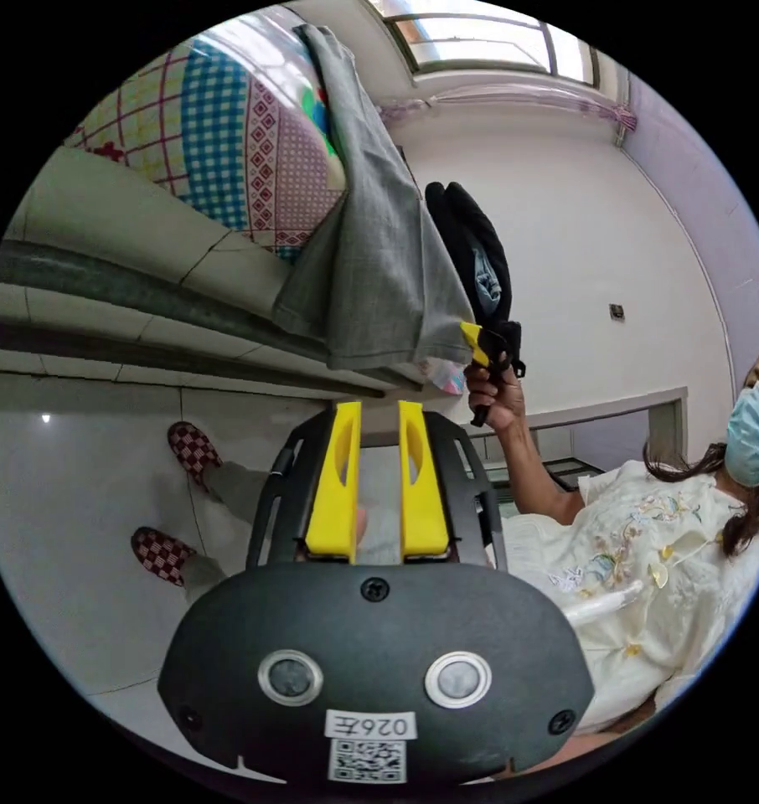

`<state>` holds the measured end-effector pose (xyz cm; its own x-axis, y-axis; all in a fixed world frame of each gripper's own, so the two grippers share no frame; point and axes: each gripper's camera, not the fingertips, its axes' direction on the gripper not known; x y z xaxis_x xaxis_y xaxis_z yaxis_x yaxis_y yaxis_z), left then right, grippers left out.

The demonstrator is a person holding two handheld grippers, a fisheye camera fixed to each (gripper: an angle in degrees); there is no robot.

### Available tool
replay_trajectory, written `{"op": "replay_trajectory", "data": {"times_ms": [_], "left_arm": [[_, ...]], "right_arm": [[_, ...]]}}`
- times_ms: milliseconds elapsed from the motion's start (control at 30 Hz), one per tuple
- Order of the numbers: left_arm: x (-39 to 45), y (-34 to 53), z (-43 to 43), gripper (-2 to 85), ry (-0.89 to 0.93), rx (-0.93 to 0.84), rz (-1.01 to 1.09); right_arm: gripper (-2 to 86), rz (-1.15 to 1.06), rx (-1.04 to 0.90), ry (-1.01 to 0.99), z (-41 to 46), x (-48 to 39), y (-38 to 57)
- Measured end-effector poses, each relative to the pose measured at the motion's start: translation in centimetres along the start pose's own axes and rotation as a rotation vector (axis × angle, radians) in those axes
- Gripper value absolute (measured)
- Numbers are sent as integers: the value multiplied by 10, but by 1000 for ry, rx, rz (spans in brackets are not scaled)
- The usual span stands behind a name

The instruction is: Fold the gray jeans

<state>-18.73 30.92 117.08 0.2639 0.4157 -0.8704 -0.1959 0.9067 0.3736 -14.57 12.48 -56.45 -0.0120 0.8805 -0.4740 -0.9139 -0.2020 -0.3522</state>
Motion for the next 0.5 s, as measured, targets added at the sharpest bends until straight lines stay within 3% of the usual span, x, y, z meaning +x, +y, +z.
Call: {"op": "replay_trajectory", "data": {"times_ms": [100, 233, 400, 500], "left_arm": [[-19, -10, 1, 179, -110, 75, -6], [-35, -33, 18, 231, -240, 3, 24], [-25, -61, 13, 249, -283, 99, 161], [-23, -83, 15, 250, -296, 57, 233]], "right_arm": [[19, 6, -61, 199, 8, -2, -8], [66, 16, -94, 376, 12, 6, 9], [96, -54, -63, 353, 10, 11, 22], [109, -122, -26, 342, 11, 16, 17]]}}
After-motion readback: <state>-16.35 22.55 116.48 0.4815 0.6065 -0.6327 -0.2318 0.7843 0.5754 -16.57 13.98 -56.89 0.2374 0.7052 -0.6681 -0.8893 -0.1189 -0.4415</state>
